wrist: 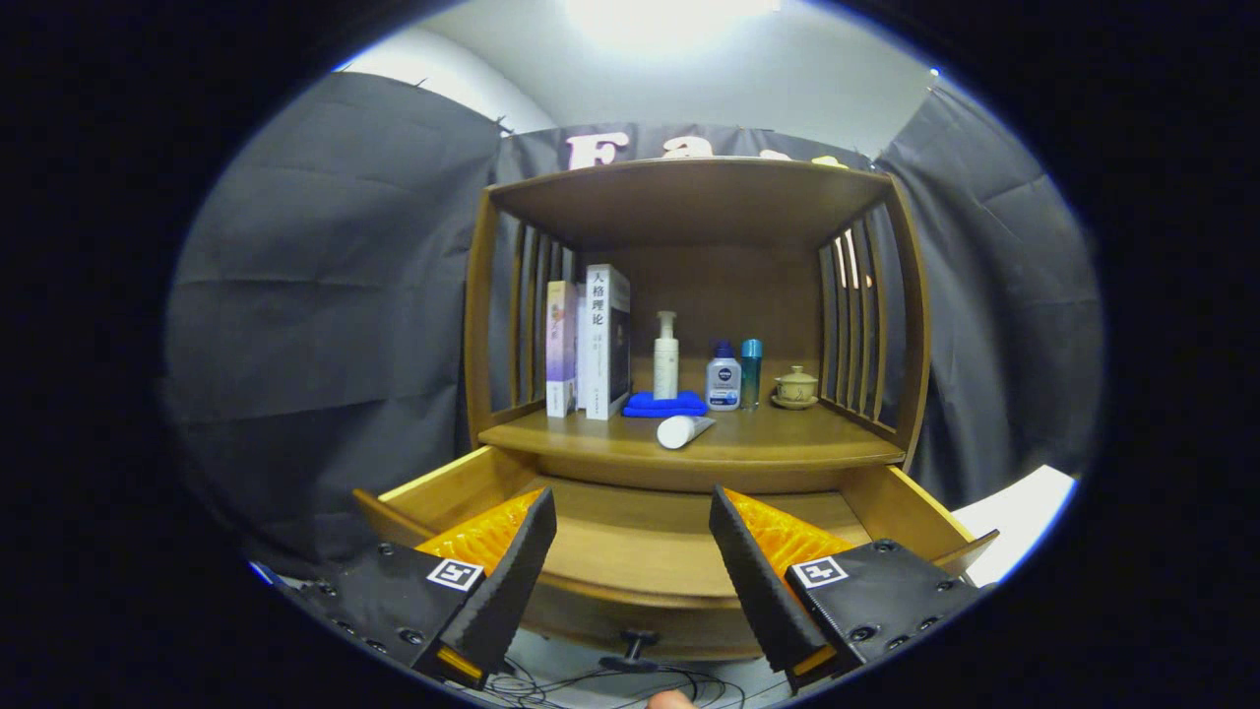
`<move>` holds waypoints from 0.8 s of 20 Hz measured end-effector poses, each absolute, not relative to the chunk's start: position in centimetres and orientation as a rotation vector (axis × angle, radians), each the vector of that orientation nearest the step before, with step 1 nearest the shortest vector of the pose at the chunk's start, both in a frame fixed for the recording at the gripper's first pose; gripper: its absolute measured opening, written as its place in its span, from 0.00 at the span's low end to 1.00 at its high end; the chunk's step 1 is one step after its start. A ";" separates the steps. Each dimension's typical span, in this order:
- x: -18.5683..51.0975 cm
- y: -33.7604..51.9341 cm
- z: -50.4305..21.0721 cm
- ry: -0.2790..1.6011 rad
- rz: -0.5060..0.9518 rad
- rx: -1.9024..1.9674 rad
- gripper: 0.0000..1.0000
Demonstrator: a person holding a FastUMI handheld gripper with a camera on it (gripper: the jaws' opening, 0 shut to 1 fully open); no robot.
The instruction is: Pull open the drawer, take out the items inside it, and place them on the countertop above the cabinet.
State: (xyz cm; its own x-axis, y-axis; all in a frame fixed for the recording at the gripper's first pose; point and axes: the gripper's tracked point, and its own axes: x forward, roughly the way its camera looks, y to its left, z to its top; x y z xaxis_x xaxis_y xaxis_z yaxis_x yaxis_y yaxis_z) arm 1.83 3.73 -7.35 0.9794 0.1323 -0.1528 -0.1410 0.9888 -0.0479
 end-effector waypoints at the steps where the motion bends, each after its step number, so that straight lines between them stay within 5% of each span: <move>1: 1.1 3.9 -8.0 0.153 0.134 -0.067 0.98; 16: -2.3 3.5 -18.3 0.263 0.063 -0.077 0.99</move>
